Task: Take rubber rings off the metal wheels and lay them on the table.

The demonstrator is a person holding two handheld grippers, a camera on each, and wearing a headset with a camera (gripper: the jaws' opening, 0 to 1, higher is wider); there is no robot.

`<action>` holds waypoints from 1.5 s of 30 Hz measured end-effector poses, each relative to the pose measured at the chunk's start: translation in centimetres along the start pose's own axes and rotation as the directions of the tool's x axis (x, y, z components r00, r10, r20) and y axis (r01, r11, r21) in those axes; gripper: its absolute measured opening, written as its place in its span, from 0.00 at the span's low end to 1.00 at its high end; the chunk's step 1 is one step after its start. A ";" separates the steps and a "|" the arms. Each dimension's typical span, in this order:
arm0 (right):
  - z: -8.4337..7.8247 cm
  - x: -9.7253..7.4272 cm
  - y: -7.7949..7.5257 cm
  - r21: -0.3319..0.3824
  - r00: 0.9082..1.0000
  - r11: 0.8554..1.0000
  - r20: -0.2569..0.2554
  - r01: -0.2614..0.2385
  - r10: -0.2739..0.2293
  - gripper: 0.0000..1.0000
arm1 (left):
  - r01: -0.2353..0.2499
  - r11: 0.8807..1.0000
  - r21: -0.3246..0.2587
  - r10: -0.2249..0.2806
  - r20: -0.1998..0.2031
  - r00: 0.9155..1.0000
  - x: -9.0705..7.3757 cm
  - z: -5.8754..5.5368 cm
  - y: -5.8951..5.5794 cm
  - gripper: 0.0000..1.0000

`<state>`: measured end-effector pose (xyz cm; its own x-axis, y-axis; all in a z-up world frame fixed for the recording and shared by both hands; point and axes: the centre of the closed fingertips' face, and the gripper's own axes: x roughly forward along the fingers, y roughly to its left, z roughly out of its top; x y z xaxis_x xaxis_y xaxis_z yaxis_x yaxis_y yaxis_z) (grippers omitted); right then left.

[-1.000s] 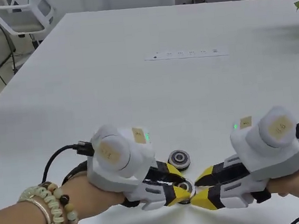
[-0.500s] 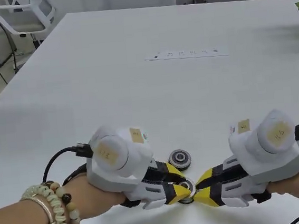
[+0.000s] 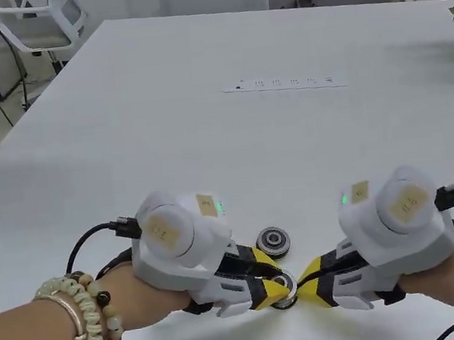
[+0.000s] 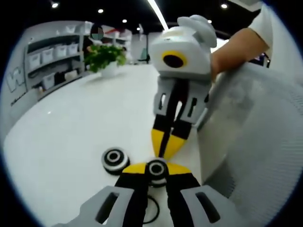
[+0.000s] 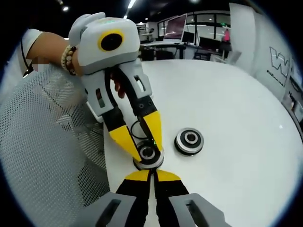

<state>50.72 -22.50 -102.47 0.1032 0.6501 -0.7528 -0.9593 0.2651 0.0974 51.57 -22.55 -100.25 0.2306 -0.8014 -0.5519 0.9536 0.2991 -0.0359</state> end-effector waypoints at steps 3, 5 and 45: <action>-0.1 0.0 -0.2 0.117 1.000 0.993 -0.001 -0.001 0.001 0.00 | -0.002 1.000 0.001 0.002 0.003 1.000 0.0 0.0 0.0 0.14; -0.2 0.0 -0.3 0.205 1.000 0.979 0.006 -0.010 0.009 0.00 | -0.002 1.000 0.002 0.002 0.005 1.000 0.0 0.0 0.0 0.14; 1.5 -1.4 -0.4 0.538 0.985 0.832 0.161 -0.136 0.057 0.00 | 0.004 1.000 0.022 -0.004 -0.004 1.000 -0.3 -0.3 -0.3 0.14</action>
<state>51.34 -22.47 -100.51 0.0888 0.7701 -0.6317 -0.6703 0.5153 0.5340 51.14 -22.26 -100.30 0.2263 -0.8006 -0.5549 0.9585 0.2844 -0.0195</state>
